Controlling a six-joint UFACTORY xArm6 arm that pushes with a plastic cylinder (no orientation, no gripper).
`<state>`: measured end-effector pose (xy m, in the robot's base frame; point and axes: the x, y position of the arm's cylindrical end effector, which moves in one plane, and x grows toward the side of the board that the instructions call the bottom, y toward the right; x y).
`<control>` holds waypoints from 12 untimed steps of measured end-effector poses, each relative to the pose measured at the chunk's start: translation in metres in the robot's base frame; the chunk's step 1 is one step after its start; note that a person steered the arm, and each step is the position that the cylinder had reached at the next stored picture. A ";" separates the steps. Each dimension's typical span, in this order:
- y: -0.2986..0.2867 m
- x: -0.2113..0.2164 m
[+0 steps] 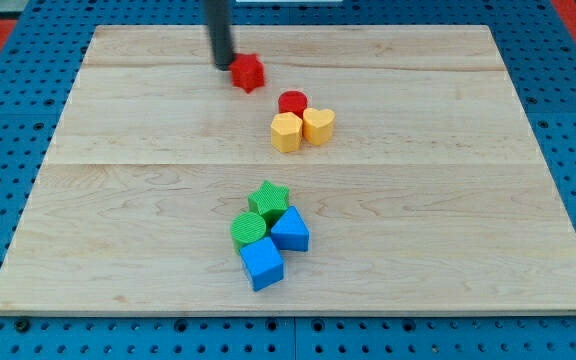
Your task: Move the green star to the bottom of the yellow hexagon
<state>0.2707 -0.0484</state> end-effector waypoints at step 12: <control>0.256 0.169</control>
<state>0.4402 0.2074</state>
